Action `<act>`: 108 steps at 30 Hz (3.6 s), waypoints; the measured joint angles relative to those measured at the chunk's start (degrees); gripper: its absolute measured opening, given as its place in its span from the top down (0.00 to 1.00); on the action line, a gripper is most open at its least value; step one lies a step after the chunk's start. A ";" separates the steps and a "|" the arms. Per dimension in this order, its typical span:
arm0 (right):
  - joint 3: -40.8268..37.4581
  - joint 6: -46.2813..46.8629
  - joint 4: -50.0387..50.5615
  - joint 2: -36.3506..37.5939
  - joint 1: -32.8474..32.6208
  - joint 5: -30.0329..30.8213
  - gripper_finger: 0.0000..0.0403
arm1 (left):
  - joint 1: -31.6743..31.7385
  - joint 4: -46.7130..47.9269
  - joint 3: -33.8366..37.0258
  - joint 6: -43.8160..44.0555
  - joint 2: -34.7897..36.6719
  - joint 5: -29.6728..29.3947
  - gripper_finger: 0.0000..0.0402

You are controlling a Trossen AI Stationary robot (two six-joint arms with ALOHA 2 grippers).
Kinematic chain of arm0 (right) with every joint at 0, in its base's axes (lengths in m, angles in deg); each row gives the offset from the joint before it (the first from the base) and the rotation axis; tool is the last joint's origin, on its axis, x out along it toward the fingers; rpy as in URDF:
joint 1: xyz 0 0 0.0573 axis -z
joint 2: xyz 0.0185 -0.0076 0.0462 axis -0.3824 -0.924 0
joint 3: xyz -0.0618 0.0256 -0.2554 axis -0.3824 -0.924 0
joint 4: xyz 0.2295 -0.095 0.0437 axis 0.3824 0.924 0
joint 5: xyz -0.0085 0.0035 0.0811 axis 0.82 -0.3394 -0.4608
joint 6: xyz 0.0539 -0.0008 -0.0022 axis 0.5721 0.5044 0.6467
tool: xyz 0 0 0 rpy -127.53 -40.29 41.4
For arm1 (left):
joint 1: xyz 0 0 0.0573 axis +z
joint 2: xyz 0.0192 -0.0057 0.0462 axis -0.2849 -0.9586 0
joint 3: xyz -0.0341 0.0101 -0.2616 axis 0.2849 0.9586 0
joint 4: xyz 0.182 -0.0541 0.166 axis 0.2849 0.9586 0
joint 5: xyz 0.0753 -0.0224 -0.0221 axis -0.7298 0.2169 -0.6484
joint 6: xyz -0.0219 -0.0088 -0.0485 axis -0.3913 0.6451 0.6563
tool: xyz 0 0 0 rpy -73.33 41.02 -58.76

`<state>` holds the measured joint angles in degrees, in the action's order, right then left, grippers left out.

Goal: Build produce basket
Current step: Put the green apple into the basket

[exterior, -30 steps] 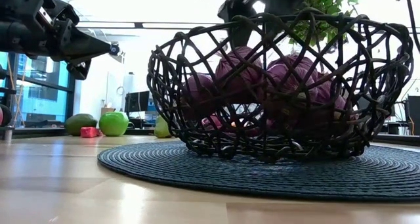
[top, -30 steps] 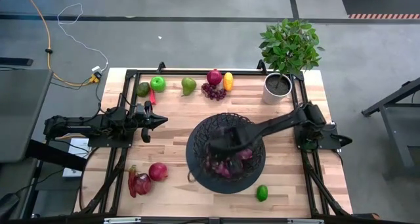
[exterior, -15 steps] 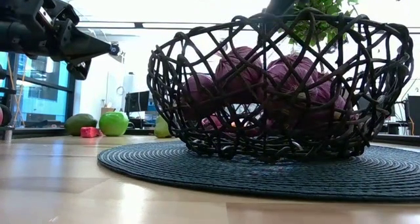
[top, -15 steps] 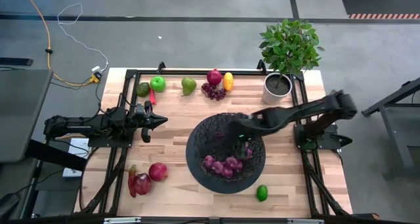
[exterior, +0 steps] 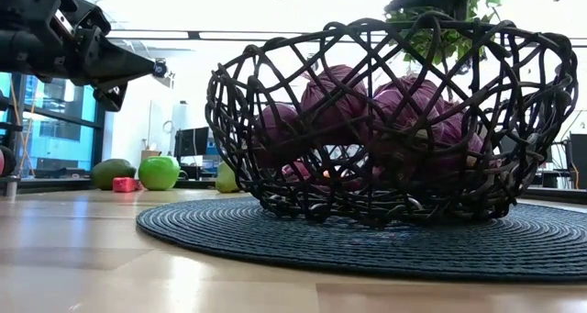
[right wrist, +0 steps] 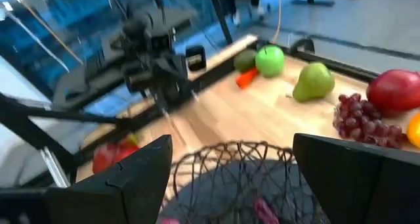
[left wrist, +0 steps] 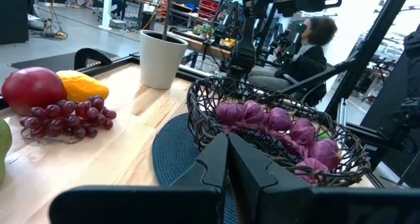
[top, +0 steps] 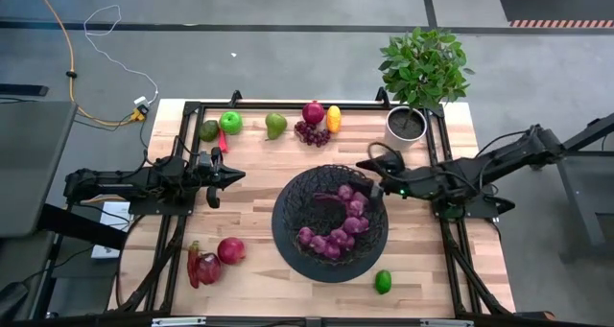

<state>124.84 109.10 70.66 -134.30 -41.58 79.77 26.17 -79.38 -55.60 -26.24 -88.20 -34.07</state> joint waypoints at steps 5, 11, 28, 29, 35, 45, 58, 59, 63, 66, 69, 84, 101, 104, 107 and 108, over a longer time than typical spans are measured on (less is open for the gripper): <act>-5.54 -0.38 -8.06 2.66 0.36 -2.08 0.26 | 0.00 -0.44 0.00 0.01 0.00 0.00 0.99; -4.70 -10.49 -8.38 3.37 1.57 -4.27 0.26 | 0.01 -1.07 0.00 0.01 0.00 0.00 0.99; -4.12 -13.68 -1.27 5.62 7.81 -9.87 0.26 | -0.01 -19.65 -5.37 -4.83 -2.56 -4.75 0.99; -4.12 -13.46 0.52 6.25 8.33 -11.11 0.26 | 0.00 -19.02 -6.20 -4.13 -3.28 -4.76 0.99; -5.23 -14.65 5.78 11.01 10.33 -13.73 0.37 | 0.00 -15.35 -9.03 0.20 -9.33 -3.56 0.99; -16.91 -16.37 -8.64 22.07 14.21 -23.42 0.97 | -0.01 -15.38 -9.33 -0.30 -14.36 -2.84 0.99; -16.86 -25.90 -12.10 22.69 16.09 -26.79 1.00 | -0.01 -15.43 -9.35 -0.45 -14.36 -2.86 0.99; -16.86 -27.03 -11.97 22.69 16.09 -26.80 1.00 | -0.01 -15.43 -9.35 -0.44 -14.36 -2.86 0.99; -16.89 -28.55 -8.50 22.71 16.11 -26.83 1.00 | -0.01 -15.43 -9.35 -0.45 -14.36 -2.91 0.99; -18.46 -28.39 -8.40 22.73 16.11 -26.91 1.00 | -0.01 -15.43 -9.35 -0.45 -14.36 -3.03 0.99; -21.90 -26.98 -10.10 23.70 16.11 -28.34 1.00 | -0.01 -15.43 -9.35 -0.45 -14.36 -3.04 0.99; -40.32 -16.85 -17.96 45.79 16.11 -30.19 1.00 | -0.01 -15.45 -9.35 -0.01 -14.36 -3.56 0.99; -45.14 -17.90 -21.54 49.44 16.11 -29.51 1.00 | 0.01 -16.02 -9.35 3.20 -14.44 -6.46 0.98; -45.14 -17.18 -21.77 49.44 16.11 -29.51 1.00 | 0.01 -16.19 -11.08 4.60 -15.94 -7.46 0.93; -45.14 -16.42 -21.80 49.44 16.11 -29.50 1.00 | 0.14 -15.86 -15.10 4.37 -19.48 -8.65 0.82; -45.16 -16.41 -21.80 49.44 16.11 -29.49 1.00 | 0.33 -15.11 -16.82 3.61 -20.83 -9.50 0.78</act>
<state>79.68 92.69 48.86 -84.86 -25.47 50.27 26.49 -94.49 -72.42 -22.63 -109.03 -43.58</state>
